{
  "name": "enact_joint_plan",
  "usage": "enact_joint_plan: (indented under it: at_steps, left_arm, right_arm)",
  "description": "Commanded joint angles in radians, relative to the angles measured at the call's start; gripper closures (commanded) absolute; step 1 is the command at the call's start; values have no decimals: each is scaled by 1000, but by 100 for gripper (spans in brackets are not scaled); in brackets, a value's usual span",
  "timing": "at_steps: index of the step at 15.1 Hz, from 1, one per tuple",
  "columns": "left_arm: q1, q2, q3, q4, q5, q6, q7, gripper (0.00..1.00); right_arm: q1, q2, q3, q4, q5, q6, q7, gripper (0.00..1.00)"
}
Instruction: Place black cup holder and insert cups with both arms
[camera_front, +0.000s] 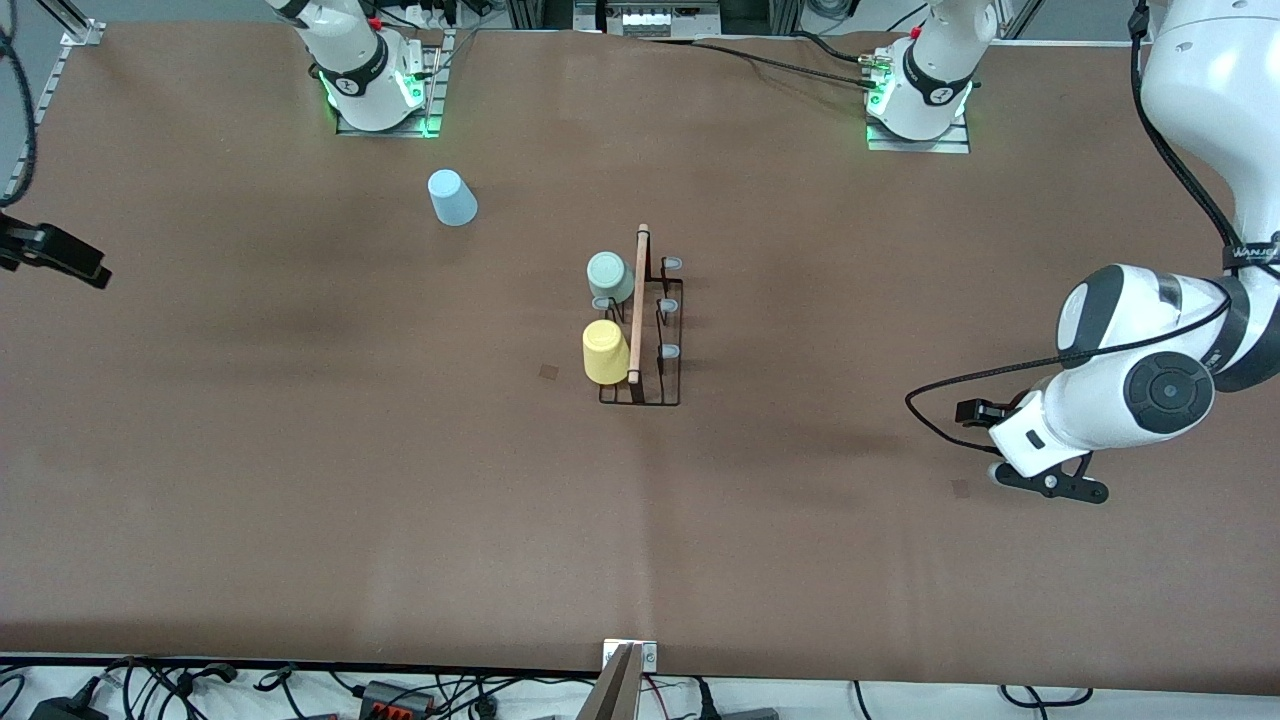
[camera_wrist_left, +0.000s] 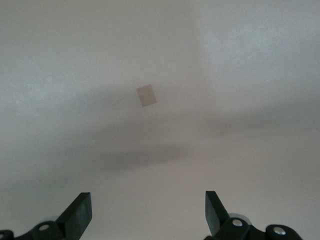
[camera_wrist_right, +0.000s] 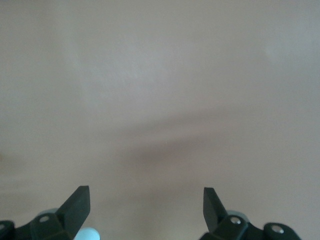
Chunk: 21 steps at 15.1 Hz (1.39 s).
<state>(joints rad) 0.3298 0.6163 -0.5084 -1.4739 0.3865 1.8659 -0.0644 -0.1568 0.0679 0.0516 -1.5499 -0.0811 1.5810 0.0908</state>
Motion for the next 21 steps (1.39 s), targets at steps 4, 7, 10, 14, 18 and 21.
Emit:
enact_joint_plan:
  at_steps: [4, 7, 10, 14, 18, 21]
  left_arm:
    - [14, -156, -48, -5, -1, -181, 12, 0]
    - [26, -181, -45, 42, -116, -256, 15, 0]
    - [37, -246, -13, 55, -286, -310, 37, 0]
    - [-145, -401, 219, -3, -308, -361, 153, 0]
    - [-368, -554, 568, -165, -464, -292, 186, 0]
    - [-408, -713, 584, -380, -462, -50, 172, 0]
  right_arm:
    - [90, 12, -56, 16, 18, -64, -22, 0]
    - [151, -14, -118, -33, 24, 0, -87, 0]
    - [149, -48, -118, -62, 26, 5, -106, 0]
    - [152, -45, -105, -62, 27, 25, -94, 0]
    - [145, -46, -99, -59, 98, 11, -88, 0]
    - [144, -49, -99, -55, 103, -24, -85, 0]
